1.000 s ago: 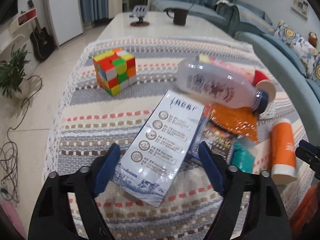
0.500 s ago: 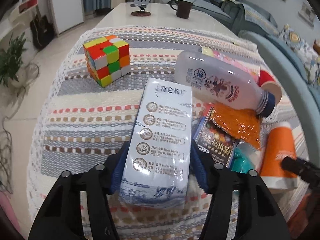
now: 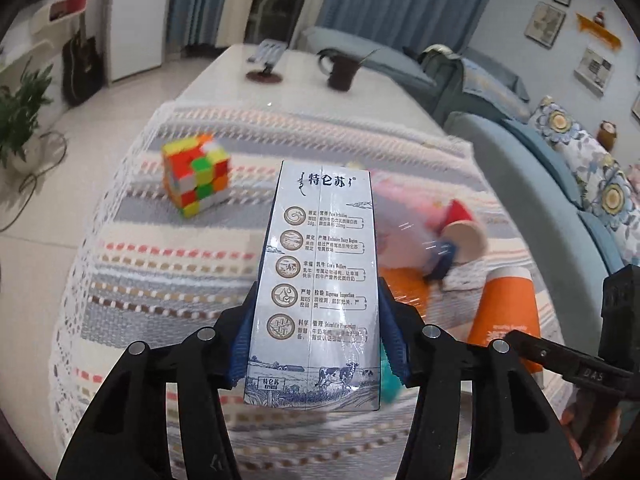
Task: Collect trash
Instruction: 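Carry the cup and carton to the blue basket and release them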
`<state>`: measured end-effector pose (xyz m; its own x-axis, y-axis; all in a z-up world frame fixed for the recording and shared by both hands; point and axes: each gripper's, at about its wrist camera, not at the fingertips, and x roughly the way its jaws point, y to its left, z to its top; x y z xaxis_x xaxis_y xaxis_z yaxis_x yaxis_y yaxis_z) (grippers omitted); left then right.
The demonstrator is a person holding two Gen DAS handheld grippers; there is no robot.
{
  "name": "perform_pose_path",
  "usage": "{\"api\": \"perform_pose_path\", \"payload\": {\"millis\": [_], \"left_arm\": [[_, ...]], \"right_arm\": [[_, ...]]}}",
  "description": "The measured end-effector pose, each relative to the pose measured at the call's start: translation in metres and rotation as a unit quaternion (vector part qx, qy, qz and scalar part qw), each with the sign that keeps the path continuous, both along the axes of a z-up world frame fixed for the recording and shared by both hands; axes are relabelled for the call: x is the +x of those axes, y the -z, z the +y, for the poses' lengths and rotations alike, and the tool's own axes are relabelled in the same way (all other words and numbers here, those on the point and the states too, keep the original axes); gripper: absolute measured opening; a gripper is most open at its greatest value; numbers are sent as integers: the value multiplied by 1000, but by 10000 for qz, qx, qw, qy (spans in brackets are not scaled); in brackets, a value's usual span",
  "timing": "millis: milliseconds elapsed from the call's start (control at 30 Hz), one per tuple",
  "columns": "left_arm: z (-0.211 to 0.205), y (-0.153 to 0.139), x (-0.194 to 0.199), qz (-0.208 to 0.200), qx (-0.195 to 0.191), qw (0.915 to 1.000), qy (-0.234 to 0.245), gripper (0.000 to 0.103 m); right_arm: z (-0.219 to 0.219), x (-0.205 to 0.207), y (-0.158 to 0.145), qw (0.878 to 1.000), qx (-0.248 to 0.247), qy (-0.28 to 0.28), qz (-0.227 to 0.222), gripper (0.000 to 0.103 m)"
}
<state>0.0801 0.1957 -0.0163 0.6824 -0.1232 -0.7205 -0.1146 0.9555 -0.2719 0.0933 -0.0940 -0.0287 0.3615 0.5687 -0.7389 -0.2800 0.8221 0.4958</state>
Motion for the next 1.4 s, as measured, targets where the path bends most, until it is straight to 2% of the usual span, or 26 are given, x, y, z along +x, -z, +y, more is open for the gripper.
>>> {"api": "perform_pose_path", "payload": {"millis": [233,433,567,733,933,1100,1267,1400], "left_arm": [[-59,-46,3,-502,21,9978,440,52],[-131,-78,19,-886,-104,9915,944,52],[-186,-86,31,-1007,-150,9862,1308,52],[-258,-87,49,-1022,-210,9789,1755,52],[-326,-71,73,-878,-261,9732,2108,52],[-371,-49,92,-690,-393,9690,2341,52],[-416,-21,106,-490,-426,9634,2599,52],[-443,3,114,-300,-455,9601,2742,52]], "right_arm": [[-44,-2,-50,9957,-346,364,-775,49],[-103,2,-92,9843,-710,794,-1411,49],[-151,7,-111,9757,-939,1072,-1665,49],[-205,13,-118,9672,-1195,1353,-1786,49],[-257,22,-112,9566,-1535,1671,-1831,50],[-302,36,-89,9491,-1790,2021,-1622,50],[-335,46,-52,9418,-2075,2311,-1284,50],[-359,52,-14,9418,-2080,2492,-875,51]]}}
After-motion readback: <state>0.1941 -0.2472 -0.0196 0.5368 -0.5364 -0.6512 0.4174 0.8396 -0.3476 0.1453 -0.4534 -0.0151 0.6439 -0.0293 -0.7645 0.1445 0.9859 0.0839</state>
